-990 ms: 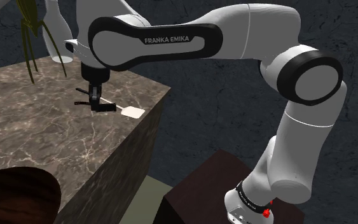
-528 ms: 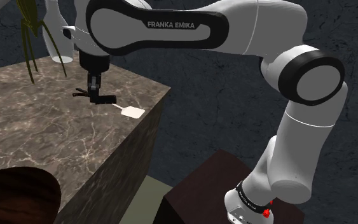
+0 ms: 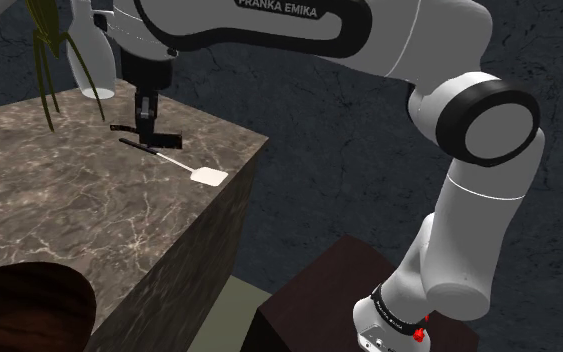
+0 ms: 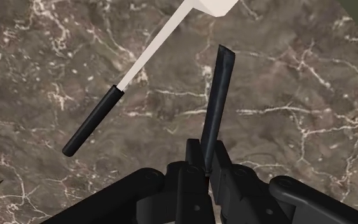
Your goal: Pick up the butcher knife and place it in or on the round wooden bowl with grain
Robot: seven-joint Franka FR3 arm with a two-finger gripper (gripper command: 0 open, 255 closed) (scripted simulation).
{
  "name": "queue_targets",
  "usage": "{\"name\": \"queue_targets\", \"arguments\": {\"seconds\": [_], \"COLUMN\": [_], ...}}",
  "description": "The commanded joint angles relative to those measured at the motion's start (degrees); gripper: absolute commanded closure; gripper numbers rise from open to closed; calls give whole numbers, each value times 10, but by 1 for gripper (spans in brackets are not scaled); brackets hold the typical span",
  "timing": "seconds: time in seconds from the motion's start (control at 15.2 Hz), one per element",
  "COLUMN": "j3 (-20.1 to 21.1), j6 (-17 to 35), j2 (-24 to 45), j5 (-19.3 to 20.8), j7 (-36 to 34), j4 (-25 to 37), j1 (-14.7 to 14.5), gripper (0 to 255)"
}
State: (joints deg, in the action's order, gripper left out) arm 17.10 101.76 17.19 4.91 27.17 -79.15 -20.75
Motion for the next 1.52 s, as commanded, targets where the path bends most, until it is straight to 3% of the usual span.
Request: {"name": "queue_targets", "arguments": {"seconds": [0.0,0.4,0.92,1.45], "j3": [0,1,30,57], "j6": [-16,-66,-68,-94], "j2": [2,16,11,51], "j5": [1,4,22,55], "j7": [0,0,-99,-200], "j4": [17,81,75,133], "j1": [-1,-7,-76,-161], "gripper": [255,255,255,255]}}
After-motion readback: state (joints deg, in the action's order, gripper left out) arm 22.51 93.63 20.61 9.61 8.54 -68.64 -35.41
